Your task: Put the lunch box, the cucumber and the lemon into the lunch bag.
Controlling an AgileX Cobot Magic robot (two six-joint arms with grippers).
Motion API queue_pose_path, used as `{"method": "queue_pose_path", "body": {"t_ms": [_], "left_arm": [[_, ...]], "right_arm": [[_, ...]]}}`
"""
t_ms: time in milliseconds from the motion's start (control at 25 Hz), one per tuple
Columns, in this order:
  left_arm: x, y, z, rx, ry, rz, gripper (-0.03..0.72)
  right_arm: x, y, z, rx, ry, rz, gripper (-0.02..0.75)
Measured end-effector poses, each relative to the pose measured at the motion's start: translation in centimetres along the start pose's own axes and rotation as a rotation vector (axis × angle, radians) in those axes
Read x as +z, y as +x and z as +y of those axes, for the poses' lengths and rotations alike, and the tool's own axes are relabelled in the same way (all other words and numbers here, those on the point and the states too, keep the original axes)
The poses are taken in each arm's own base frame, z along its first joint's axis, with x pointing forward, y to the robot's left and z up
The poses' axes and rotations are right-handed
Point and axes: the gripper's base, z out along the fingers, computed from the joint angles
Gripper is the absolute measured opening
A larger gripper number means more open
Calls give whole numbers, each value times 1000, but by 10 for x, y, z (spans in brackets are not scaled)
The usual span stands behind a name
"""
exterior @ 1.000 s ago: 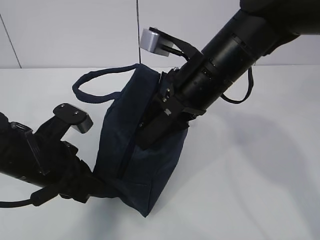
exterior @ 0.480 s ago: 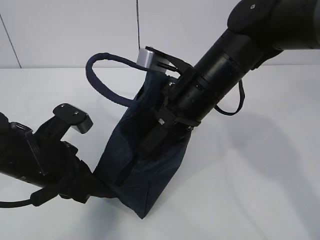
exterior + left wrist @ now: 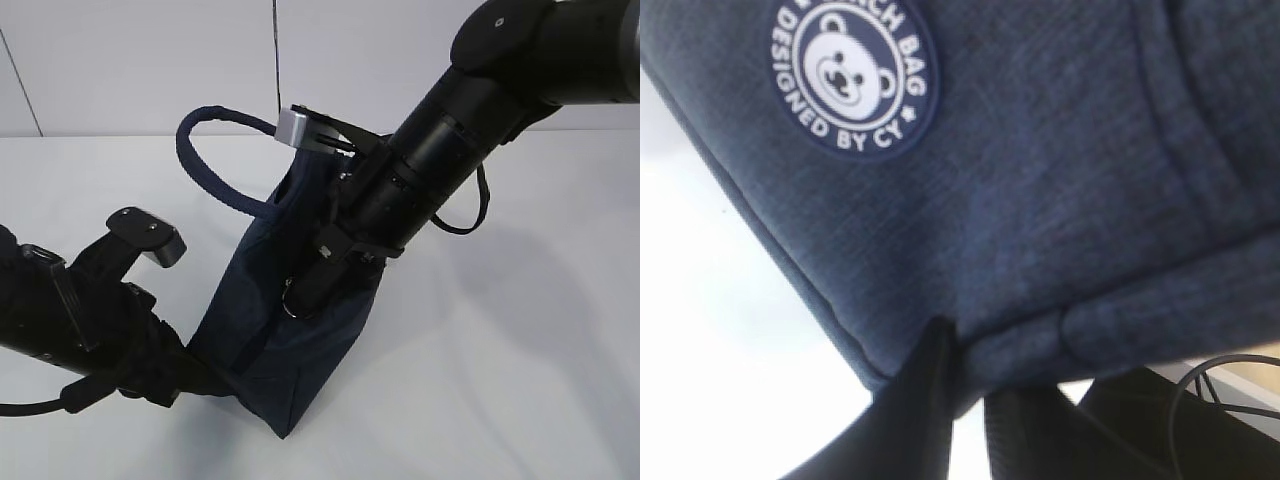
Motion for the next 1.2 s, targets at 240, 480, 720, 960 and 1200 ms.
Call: {"method": "queue_pose_path", "body": {"t_ms": [240,480,720,960,1200], "left_arm": [[0,0,0,0,0,0,32],[0,0,0,0,0,0,32],[0,0,0,0,0,0,32],[0,0,0,0,0,0,32],[0,0,0,0,0,0,32]], "right_arm": [[-20,-4,11,-52,79,3,0],[-41,-13,27,-93,128,-39,0],[-42,-12,28,-93,129,-36,0],[-42,-12,28,-90,129,-36,274],[-42,-12,28,-16,126,-39,478]]}}
